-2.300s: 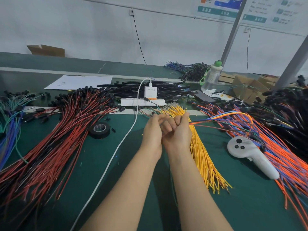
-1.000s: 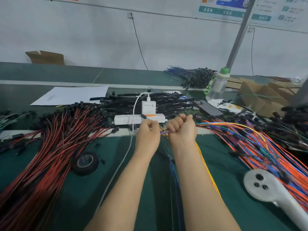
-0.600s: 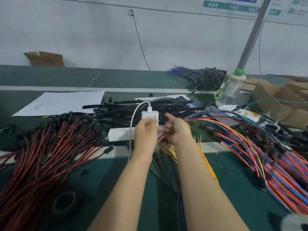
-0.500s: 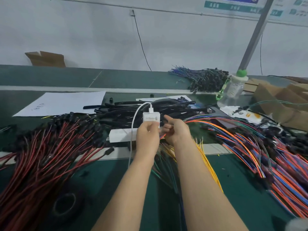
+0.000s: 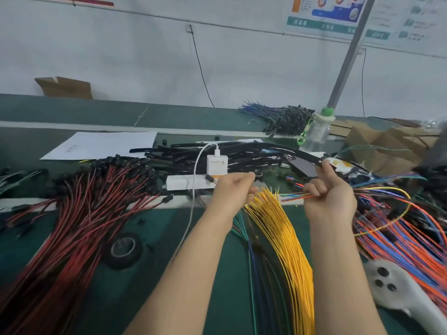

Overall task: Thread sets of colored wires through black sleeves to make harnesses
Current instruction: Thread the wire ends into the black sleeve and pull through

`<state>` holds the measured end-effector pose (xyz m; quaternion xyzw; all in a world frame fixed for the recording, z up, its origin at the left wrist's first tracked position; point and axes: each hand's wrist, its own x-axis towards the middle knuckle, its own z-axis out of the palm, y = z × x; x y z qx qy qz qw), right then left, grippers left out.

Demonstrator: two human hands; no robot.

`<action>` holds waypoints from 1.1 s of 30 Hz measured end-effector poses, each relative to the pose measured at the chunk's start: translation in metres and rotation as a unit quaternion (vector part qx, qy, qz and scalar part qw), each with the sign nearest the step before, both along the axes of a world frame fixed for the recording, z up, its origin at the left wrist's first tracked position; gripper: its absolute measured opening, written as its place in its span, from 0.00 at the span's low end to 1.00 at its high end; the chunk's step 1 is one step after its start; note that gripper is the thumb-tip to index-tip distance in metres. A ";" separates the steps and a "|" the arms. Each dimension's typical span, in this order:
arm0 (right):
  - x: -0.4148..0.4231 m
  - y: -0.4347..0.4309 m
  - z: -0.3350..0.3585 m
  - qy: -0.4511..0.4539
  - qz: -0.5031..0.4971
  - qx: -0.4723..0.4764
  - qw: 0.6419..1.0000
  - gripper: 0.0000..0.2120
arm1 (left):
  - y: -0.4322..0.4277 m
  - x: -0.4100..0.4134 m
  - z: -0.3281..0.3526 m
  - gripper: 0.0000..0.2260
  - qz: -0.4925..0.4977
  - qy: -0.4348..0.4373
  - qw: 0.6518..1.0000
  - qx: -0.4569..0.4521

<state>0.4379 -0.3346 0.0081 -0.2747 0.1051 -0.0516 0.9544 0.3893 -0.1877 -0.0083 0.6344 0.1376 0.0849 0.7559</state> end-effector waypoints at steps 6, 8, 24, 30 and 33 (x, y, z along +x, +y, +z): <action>-0.070 -0.035 -0.010 -0.012 0.020 0.033 0.999 0.11 | -0.044 -0.064 0.005 0.05 -0.090 0.008 0.989 -0.121; -0.089 -0.034 -0.014 -0.015 0.059 -0.003 0.998 0.11 | -0.053 -0.081 0.001 0.08 -0.108 -0.005 0.983 -0.146; -0.116 0.038 -0.062 -0.124 0.251 -0.274 0.920 0.04 | -0.009 -0.109 -0.053 0.08 0.132 -0.159 0.953 -0.223; -0.108 0.045 -0.073 -0.133 0.233 -0.335 0.903 0.09 | -0.014 -0.103 -0.066 0.05 0.043 -0.154 0.963 -0.216; -0.108 0.044 -0.075 -0.121 0.234 -0.334 0.905 0.07 | -0.014 -0.102 -0.068 0.04 0.054 -0.134 0.962 -0.233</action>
